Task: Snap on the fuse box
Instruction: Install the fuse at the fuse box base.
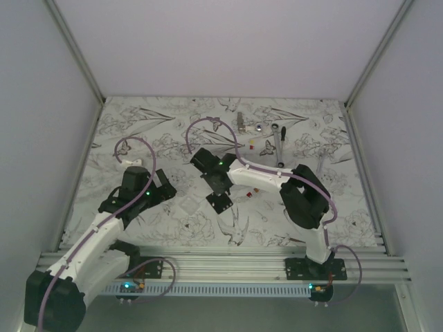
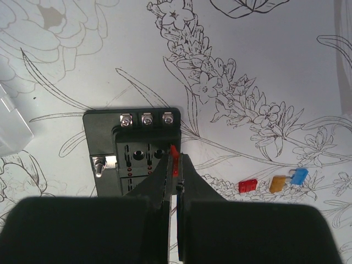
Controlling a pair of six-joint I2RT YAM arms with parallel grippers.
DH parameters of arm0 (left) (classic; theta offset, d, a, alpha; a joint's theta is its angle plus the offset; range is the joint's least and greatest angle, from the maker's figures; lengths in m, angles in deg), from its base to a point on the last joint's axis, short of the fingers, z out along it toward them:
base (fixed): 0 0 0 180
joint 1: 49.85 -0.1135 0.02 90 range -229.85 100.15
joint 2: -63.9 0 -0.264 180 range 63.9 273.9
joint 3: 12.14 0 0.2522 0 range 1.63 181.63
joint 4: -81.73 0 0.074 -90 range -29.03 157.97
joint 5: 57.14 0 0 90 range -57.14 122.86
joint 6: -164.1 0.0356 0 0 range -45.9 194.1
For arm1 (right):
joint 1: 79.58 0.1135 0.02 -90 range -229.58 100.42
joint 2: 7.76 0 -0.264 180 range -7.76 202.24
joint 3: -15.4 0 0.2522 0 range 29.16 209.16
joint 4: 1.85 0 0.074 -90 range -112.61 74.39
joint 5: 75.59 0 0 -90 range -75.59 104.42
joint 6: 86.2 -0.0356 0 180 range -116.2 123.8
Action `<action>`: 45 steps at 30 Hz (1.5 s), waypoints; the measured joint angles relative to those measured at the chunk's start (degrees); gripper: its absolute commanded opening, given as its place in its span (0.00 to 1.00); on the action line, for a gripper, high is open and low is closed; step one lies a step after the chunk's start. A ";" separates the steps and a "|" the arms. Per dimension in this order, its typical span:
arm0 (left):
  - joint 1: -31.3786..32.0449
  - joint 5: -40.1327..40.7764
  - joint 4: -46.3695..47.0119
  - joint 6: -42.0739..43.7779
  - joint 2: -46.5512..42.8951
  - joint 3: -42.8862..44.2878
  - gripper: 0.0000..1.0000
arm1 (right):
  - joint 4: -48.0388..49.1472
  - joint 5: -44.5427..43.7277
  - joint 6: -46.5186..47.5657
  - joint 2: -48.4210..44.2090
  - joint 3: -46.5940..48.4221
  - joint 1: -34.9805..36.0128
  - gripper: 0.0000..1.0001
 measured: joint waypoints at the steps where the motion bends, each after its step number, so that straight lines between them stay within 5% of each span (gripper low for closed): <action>1: 0.00 -0.02 -0.02 -0.02 0.07 0.00 1.00 | 0.02 -0.20 -0.07 0.00 0.00 0.11 0.00; 45: 0.00 -0.42 0.07 -1.09 1.33 -0.26 1.00 | -0.09 -5.99 0.74 0.68 0.20 2.84 0.00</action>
